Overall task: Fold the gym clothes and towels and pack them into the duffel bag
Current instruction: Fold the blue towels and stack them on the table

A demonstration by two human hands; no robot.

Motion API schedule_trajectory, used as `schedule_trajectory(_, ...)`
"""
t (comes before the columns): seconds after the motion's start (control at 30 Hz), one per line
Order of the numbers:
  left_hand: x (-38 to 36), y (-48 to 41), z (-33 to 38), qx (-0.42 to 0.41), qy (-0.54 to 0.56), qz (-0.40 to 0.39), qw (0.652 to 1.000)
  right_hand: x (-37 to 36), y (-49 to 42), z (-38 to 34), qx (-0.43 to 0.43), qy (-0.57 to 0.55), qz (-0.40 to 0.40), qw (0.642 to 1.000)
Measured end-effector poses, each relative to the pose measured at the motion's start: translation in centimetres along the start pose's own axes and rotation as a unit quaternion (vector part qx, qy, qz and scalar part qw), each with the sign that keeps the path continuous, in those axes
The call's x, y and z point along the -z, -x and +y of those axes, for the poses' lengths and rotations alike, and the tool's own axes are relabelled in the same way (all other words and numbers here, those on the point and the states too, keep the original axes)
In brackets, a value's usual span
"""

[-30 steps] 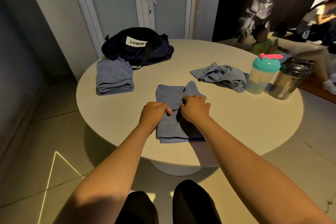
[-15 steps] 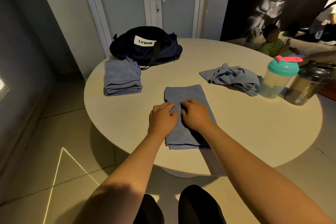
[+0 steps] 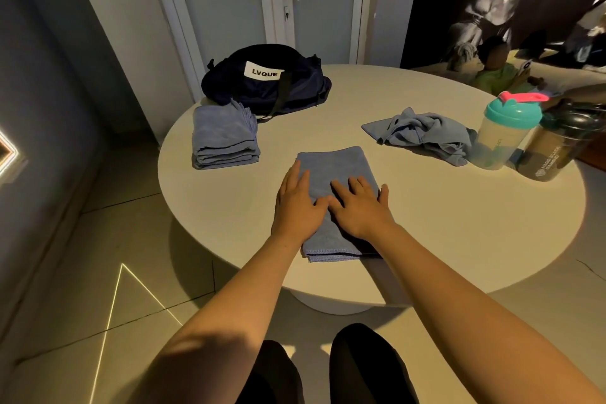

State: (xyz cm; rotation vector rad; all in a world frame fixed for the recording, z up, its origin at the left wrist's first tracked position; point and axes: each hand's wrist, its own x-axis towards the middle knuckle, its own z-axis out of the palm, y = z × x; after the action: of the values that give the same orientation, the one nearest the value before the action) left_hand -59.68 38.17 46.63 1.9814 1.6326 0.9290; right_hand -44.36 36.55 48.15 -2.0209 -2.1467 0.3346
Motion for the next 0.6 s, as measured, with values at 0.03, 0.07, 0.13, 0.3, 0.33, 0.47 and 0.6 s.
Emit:
schedule_trajectory(0.03, 0.0, 0.0, 0.0, -0.021, -0.017, -0.014, 1.000, -0.1, 0.3, 0.1, 0.006, 0.000, 0.027, 1.000)
schedule_trajectory(0.07, 0.0, 0.0, 0.0, -0.033, -0.032, -0.032, 0.998, -0.3, 0.8, 0.1, 0.009, 0.005, 0.060, 0.998)
schedule_trajectory(0.13, 0.0, 0.2, 0.2, -0.029, -0.070, -0.078, 0.994, -0.7, 1.5, 0.4, 0.004, 0.020, 0.088, 0.996)
schedule_trajectory(0.3, -0.1, 0.3, 0.5, -0.019, -0.130, -0.129, 0.983, -0.3, 1.9, 0.5, -0.021, -0.002, 0.028, 0.999)
schedule_trajectory(0.33, 0.0, 0.3, 0.6, -0.018, -0.128, -0.126, 0.984, -0.2, 2.2, 0.4, -0.022, -0.002, 0.026, 0.999)
schedule_trajectory(0.47, 0.5, 1.5, 0.8, -0.032, -0.075, -0.056, 0.995, 0.2, 3.7, 0.9, -0.025, 0.010, 0.002, 1.000)
schedule_trajectory(0.6, 1.4, 3.9, 0.8, -0.022, -0.092, -0.095, 0.991, 0.9, 5.2, 1.6, -0.045, 0.004, -0.008, 0.999)
